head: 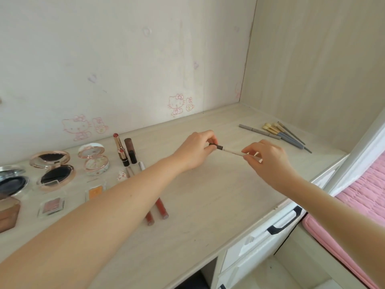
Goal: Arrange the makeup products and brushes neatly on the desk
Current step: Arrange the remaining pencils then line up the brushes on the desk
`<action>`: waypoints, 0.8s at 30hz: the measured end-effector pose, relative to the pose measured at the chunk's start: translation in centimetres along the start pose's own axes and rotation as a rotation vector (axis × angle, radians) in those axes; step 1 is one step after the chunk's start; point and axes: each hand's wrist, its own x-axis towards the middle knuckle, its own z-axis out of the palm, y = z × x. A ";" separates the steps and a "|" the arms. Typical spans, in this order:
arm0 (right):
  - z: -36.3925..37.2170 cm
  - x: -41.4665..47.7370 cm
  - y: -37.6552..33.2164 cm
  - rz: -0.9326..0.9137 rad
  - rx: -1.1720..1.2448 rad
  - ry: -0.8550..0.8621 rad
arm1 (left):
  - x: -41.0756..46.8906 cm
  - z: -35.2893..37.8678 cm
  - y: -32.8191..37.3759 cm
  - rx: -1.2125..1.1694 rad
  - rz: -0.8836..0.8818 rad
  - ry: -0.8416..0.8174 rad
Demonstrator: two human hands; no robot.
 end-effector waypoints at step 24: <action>4.5 -5.4 -18.8 -0.050 0.375 -0.339 | -19.4 -13.1 -3.2 -0.697 -0.252 0.432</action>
